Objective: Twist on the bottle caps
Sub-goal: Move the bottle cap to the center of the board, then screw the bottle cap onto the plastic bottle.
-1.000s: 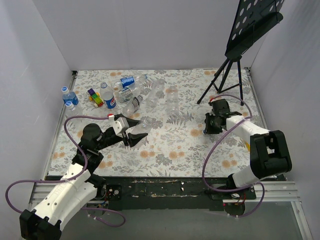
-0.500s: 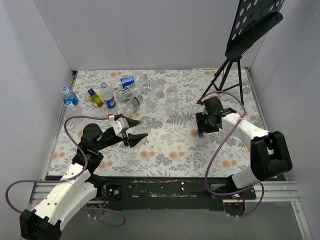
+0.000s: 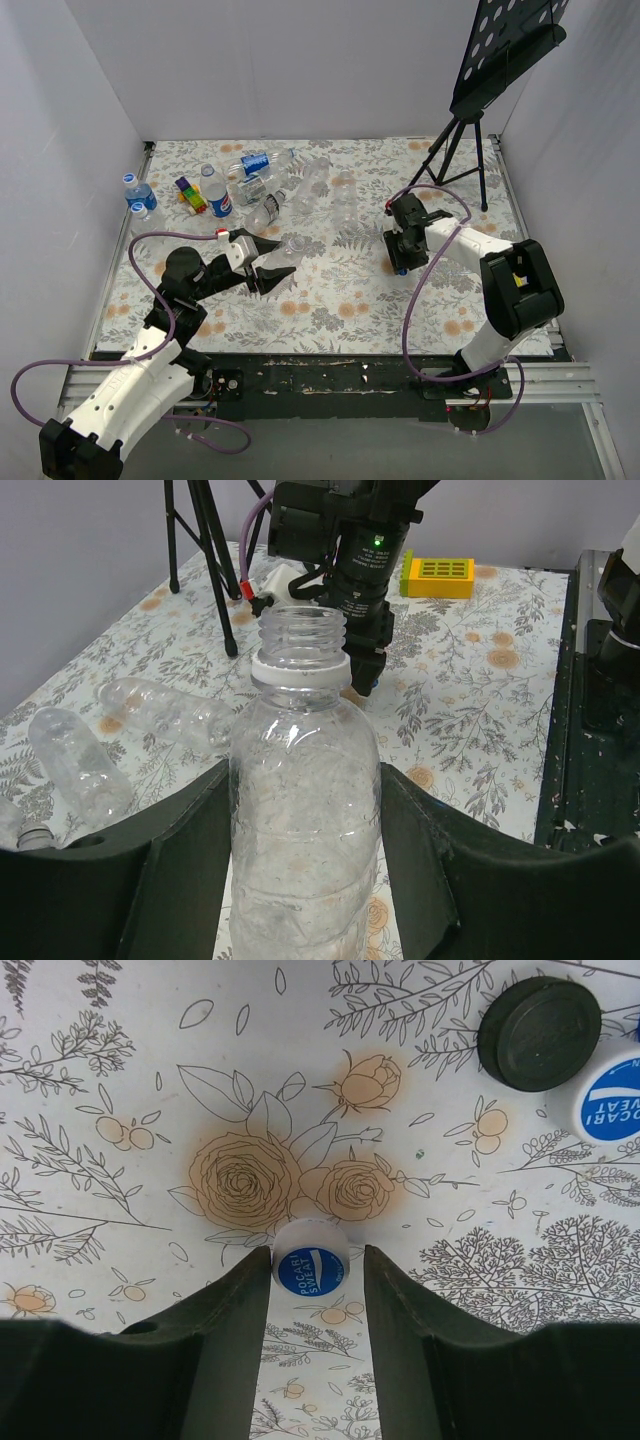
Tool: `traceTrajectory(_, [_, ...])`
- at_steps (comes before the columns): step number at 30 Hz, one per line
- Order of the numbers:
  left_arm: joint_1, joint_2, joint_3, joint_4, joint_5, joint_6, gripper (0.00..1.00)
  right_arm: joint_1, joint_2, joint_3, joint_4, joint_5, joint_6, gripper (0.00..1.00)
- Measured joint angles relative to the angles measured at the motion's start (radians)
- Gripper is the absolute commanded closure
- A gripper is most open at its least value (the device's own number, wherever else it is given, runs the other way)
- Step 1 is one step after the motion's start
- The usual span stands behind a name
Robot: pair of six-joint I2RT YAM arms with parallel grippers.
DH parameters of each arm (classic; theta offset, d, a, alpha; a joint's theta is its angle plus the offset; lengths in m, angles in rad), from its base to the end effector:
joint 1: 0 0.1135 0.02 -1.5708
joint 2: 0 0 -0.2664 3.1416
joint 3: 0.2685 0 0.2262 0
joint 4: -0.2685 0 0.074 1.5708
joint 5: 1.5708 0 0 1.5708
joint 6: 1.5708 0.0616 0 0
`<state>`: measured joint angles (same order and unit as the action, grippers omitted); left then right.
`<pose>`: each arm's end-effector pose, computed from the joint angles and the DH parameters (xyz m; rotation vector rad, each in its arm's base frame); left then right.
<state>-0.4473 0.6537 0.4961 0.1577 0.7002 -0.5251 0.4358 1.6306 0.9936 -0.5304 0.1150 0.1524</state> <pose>0.1221 -0.1026 0.3006 0.5297 1.6466 -1.2838 0.2750 0.1202 0.1736 -0.3528 2.7001 0.0114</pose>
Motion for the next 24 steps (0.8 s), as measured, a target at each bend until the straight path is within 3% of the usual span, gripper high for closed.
traceTrajectory(10, [0.000, 0.000, 0.000, 0.000, 0.005, 0.005, 0.78, 0.006, 0.009, 0.000, -0.014, 0.015, -0.002, 0.77])
traceTrajectory(17, [0.000, 0.000, -0.010, 0.001, 0.055, 0.029, 0.78, 0.030, -0.046, 0.000, -0.035, -0.019, -0.020, 0.84])
traceTrajectory(24, [-0.015, -0.010, -0.037, -0.005, 0.143, 0.119, 0.78, 0.159, -0.250, 0.068, -0.066, -0.145, -0.112, 0.85])
